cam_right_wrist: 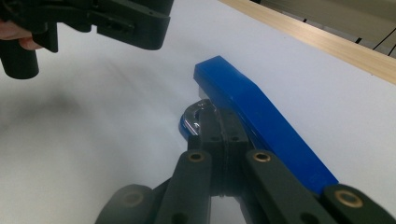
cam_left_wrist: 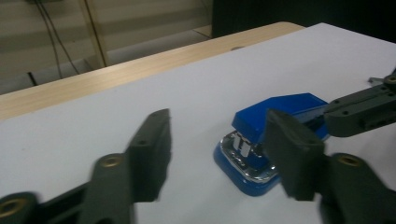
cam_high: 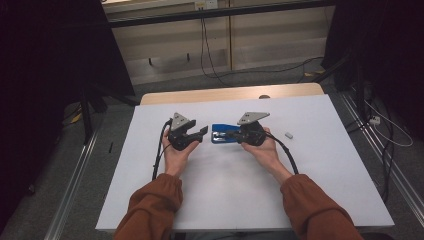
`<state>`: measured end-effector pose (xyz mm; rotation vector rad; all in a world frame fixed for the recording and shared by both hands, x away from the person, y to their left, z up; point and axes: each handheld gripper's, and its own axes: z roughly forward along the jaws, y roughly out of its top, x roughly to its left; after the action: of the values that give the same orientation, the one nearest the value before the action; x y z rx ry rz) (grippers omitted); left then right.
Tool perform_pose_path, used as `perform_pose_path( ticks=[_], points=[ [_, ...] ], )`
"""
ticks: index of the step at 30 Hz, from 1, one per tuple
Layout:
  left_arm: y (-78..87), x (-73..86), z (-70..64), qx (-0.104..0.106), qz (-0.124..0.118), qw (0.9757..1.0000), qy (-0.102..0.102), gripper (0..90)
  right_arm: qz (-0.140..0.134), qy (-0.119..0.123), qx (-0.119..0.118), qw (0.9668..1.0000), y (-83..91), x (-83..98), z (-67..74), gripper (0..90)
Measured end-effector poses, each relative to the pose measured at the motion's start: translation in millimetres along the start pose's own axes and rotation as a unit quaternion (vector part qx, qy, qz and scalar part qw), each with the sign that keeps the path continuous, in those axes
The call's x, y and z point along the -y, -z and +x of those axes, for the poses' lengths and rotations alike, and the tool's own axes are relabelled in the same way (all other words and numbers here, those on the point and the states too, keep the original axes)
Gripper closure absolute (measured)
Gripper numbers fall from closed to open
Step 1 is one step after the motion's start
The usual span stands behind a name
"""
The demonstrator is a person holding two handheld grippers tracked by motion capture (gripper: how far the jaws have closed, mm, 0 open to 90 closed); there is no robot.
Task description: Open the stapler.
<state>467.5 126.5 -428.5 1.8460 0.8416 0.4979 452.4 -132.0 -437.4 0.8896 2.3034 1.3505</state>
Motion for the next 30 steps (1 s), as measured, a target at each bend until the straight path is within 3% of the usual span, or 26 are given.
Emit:
perform_pose_path(
  ticks=[4, 6, 10, 12, 30],
  points=[
    [-2.5, 3.3, -1.2, 0.007, 0.018, 0.9998, -0.003, 61.0, -0.001, 0.004, 0.002, 1.0, -1.1, -0.5, 1.3, 90.0],
    [-3.8, 4.5, -1.9, 0.025, 0.025, 0.9994, 0.0, 72.3, 0.002, 0.008, 0.002, 1.0, -2.4, 0.6, 1.3, 90.0],
    [-5.4, 4.4, -5.2, 0.038, 0.031, 0.9988, -0.005, 89.5, 0.007, 0.013, 0.005, 0.9999, -5.5, 2.3, 1.2, 90.0],
    [-7.5, 5.4, -6.4, 0.053, 0.037, 0.9979, -0.007, 90.0, 0.009, 0.014, 0.006, 0.9998, -7.0, 2.7, 1.0, 90.0],
    [-20.3, 12.1, -5.5, 0.048, 0.068, 0.9965, -0.005, 90.0, 0.052, 0.028, 0.011, 0.9982, -23.3, 7.8, -0.9, 90.0]
  ],
)
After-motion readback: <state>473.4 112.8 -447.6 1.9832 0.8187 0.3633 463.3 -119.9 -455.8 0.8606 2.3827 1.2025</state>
